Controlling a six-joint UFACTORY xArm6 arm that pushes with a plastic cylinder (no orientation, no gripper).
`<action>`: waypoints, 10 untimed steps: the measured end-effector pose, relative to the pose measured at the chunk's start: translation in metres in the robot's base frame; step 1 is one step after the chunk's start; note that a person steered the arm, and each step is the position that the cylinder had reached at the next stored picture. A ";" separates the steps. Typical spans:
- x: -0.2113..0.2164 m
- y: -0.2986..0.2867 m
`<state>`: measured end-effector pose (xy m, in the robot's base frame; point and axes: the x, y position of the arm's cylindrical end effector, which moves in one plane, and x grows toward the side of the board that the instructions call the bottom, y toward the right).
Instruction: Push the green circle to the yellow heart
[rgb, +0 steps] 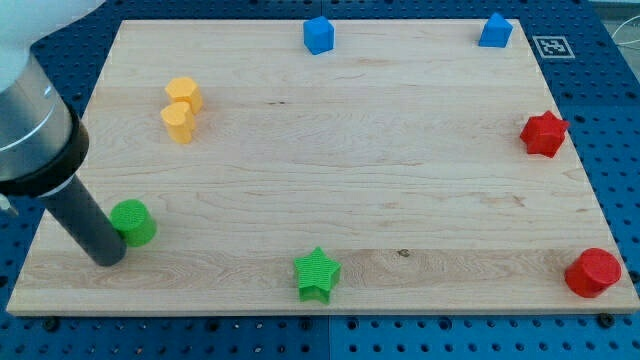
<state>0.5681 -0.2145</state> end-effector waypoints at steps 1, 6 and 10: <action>-0.020 0.000; -0.057 0.036; -0.063 0.121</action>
<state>0.5055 -0.0932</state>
